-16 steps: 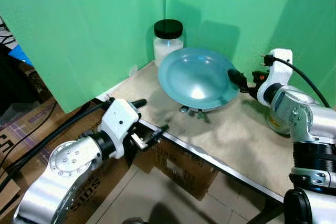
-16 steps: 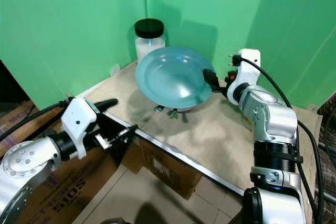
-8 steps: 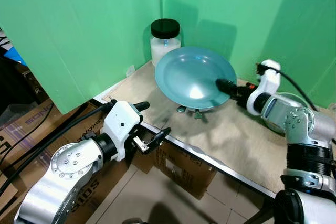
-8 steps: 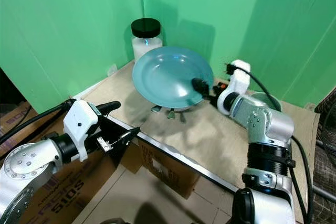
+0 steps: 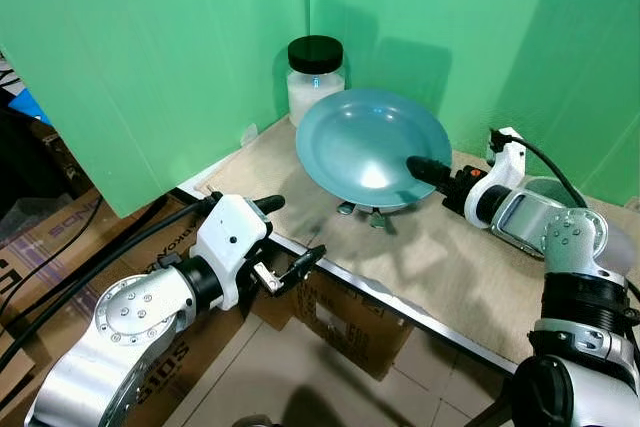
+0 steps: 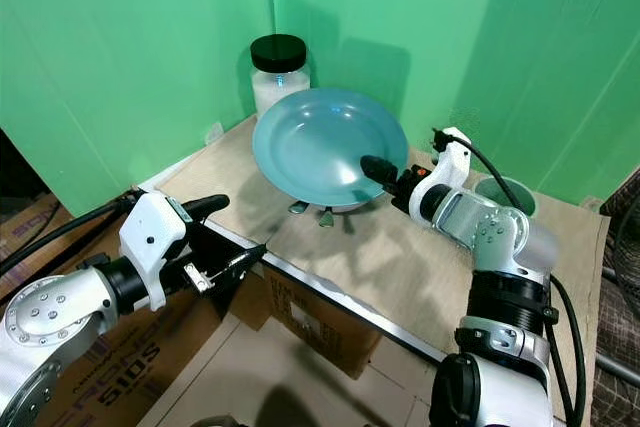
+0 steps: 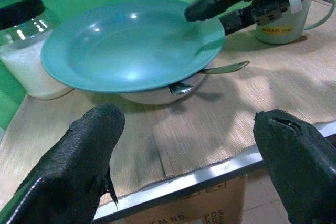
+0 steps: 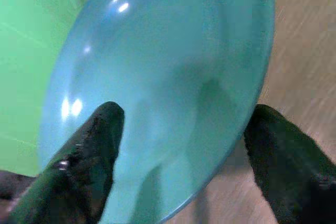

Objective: Setting the table

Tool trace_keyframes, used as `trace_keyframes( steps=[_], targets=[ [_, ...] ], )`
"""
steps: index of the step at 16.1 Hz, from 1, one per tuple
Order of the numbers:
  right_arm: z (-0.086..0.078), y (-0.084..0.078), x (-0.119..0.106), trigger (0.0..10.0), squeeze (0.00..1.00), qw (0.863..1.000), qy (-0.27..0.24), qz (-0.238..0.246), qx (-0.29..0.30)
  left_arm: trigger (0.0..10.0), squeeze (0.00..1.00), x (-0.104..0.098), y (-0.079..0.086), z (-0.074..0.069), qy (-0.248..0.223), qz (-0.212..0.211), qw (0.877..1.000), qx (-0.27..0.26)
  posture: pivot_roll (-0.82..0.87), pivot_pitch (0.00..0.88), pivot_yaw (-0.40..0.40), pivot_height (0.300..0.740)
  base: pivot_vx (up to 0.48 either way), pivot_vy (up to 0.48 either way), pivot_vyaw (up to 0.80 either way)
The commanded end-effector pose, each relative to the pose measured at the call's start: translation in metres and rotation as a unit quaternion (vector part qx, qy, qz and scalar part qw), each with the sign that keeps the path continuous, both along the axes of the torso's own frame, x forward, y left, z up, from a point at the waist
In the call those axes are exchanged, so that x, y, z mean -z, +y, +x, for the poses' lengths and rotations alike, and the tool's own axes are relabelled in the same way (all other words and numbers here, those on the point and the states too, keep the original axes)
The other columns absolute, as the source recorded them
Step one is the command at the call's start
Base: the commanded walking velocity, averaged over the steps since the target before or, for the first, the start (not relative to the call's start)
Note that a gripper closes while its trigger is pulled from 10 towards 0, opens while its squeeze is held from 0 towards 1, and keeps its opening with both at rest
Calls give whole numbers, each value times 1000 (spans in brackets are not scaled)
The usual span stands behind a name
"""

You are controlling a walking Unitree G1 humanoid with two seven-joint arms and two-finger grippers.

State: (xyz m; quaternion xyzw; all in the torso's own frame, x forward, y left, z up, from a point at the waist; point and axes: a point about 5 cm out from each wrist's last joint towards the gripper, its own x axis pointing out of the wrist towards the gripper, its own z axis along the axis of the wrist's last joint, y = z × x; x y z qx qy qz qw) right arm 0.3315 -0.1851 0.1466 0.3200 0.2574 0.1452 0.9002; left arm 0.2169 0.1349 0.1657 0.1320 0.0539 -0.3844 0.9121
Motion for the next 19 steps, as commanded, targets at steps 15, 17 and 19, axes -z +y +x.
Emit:
trace_keyframes(
  steps=[15, 17, 19],
  targets=[
    [6, 10, 2, 0, 0, 1000, 17, 24, -5, 10000, 0, -5, -1, 3, -8, 1, 1000, 8, 86, 0, 21, 740, 0, 0, 0],
    [6, 10, 2, 0, 0, 1000, 17, 26, -4, 10000, 0, -5, -1, 4, -9, 2, 1000, 7, 86, 0, 22, 740, 0, 0, 0],
    [7, 10, 2, 0, 0, 999, 15, 29, -1, 10000, 0, -5, 0, 4, -10, 3, 1000, 6, 86, 0, 24, 740, 0, 0, 0]
  ],
)
